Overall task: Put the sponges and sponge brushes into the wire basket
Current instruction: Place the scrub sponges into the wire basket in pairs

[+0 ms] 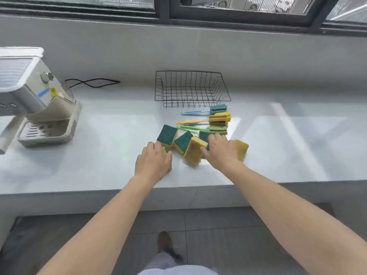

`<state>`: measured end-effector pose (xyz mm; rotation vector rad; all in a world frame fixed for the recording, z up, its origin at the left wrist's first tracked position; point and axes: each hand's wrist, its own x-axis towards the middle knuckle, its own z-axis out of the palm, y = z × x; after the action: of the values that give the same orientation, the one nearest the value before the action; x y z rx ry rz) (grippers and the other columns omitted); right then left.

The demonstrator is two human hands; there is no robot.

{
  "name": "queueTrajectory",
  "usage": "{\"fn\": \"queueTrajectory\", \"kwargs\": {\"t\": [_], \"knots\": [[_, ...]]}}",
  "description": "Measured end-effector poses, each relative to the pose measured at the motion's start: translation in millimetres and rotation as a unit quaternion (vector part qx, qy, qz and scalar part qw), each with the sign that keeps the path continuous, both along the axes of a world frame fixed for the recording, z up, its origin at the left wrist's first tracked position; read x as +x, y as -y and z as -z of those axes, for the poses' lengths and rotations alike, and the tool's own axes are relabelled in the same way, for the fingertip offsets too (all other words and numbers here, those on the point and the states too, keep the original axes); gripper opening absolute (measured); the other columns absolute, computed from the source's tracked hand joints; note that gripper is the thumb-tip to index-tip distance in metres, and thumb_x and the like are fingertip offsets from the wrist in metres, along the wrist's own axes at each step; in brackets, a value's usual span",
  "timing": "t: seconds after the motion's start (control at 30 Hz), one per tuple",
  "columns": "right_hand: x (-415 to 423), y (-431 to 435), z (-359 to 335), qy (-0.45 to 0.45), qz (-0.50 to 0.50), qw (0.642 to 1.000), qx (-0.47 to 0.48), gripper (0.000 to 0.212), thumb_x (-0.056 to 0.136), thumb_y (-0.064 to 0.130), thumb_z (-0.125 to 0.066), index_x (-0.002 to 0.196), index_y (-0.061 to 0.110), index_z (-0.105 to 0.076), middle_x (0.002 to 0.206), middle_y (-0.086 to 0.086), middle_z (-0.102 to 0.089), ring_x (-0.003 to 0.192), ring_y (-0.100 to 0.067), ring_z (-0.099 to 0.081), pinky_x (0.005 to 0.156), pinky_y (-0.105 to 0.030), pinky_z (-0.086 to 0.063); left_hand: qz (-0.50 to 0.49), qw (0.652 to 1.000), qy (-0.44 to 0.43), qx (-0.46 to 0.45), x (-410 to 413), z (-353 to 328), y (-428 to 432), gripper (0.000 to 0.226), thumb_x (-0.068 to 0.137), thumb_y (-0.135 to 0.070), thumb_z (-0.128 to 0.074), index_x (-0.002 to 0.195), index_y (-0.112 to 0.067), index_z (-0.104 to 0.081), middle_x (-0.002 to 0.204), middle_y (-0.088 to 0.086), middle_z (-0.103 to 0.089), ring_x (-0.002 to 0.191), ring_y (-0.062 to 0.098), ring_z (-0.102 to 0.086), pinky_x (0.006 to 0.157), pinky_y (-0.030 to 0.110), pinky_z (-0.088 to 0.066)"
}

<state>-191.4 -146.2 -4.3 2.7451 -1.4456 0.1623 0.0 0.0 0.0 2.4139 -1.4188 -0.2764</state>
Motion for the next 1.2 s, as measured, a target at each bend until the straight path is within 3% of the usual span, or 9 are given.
{"fn": "queueTrajectory", "kwargs": {"t": [0.23, 0.47, 0.6, 0.73, 0.83, 1.0, 1.1, 1.2], "knots": [[21.7, 24.8, 20.8, -0.028, 0.024, 0.998, 0.043, 0.044, 0.093, 0.057, -0.049, 0.106, 0.016, -0.054, 0.101, -0.003, -0.058, 0.094, -0.026, -0.053, 0.076, -0.041, -0.039, -0.014, 0.999, -0.039, 0.029, 26.3, 24.0, 47.8, 0.051, 0.092, -0.061, -0.041, 0.113, -0.015, -0.05, 0.109, 0.005, -0.044, 0.099, 0.028, -0.049, 0.073, 0.045, -0.051], [33.6, 31.1, 32.9, -0.04, 0.018, 0.997, 0.069, 0.044, 0.093, 0.058, -0.051, 0.102, 0.015, -0.057, 0.098, -0.003, -0.057, 0.093, -0.025, -0.053, 0.078, -0.039, -0.041, -0.033, 0.991, -0.13, -0.009, 43.0, 59.0, 43.2, 0.035, 0.092, -0.047, -0.05, 0.102, -0.014, -0.057, 0.1, 0.002, -0.046, 0.093, 0.024, -0.052, 0.075, 0.039, -0.049], [37.3, 22.8, 34.9, -0.004, -0.016, 0.998, 0.062, 0.04, 0.088, 0.051, -0.065, 0.1, 0.014, -0.055, 0.095, -0.003, -0.054, 0.089, -0.025, -0.049, 0.073, -0.037, -0.044, -0.072, 0.98, -0.182, -0.044, 47.2, 71.7, 24.3, 0.029, 0.094, -0.044, -0.049, 0.091, -0.016, -0.056, 0.092, -0.002, -0.049, 0.083, 0.018, -0.052, 0.068, 0.029, -0.036], [37.0, 8.0, 40.4, 0.025, -0.094, 0.994, 0.045, 0.041, 0.082, 0.036, -0.077, 0.108, 0.012, -0.056, 0.1, -0.005, -0.055, 0.086, -0.027, -0.048, 0.07, -0.041, -0.047, -0.111, 0.967, -0.213, -0.079, 46.2, 79.9, 6.3, 0.025, 0.097, -0.04, -0.047, 0.087, -0.019, -0.055, 0.088, -0.004, -0.052, 0.078, 0.007, -0.05, 0.064, 0.024, -0.034], [32.0, -4.0, 53.3, 0.085, -0.116, 0.985, 0.094, 0.04, 0.081, 0.025, -0.078, 0.112, 0.012, -0.056, 0.107, -0.008, -0.053, 0.087, -0.029, -0.051, 0.067, -0.042, -0.05, -0.14, 0.958, -0.235, -0.091, 43.6, 87.1, -3.6, 0.022, 0.098, -0.037, -0.047, 0.089, -0.019, -0.055, 0.089, -0.004, -0.052, 0.079, 0.002, -0.05, 0.06, 0.016, -0.032], [19.0, -20.1, 73.7, 0.141, -0.132, 0.97, 0.148, 0.052, 0.073, 0.021, -0.087, 0.112, 0.012, -0.055, 0.115, -0.01, -0.05, 0.097, -0.03, -0.052, 0.078, -0.041, -0.052, -0.168, 0.949, -0.253, -0.082, 37.2, 101.4, -14.8, 0.024, 0.098, -0.039, -0.05, 0.089, -0.017, -0.05, 0.089, -0.003, -0.051, 0.079, 0.007, -0.048, 0.061, 0.024, -0.033], [9.5, -27.1, 84.4, 0.146, -0.118, 0.962, 0.196, 0.054, 0.072, 0.032, -0.088, 0.111, 0.01, -0.056, 0.122, -0.01, -0.046, 0.106, -0.027, -0.049, 0.089, -0.034, -0.048, -0.171, 0.95, -0.253, -0.067, 34.0, 108.2, -18.2, 0.027, 0.098, -0.041, -0.051, 0.085, -0.018, -0.045, 0.087, -0.003, -0.048, 0.078, 0.009, -0.048, 0.06, 0.026, -0.032], [4.0, -31.6, 92.0, 0.148, -0.083, 0.956, 0.239, 0.051, 0.077, 0.044, -0.081, 0.104, 0.008, -0.058, 0.123, -0.006, -0.043, 0.105, -0.018, -0.047, 0.089, -0.025, -0.044, -0.159, 0.963, -0.213, -0.041, 32.7, 110.2, -16.3, 0.032, 0.098, -0.042, -0.05, 0.081, -0.016, -0.045, 0.083, -0.002, -0.047, 0.08, 0.02, -0.046, 0.065, 0.033, -0.036]]}}
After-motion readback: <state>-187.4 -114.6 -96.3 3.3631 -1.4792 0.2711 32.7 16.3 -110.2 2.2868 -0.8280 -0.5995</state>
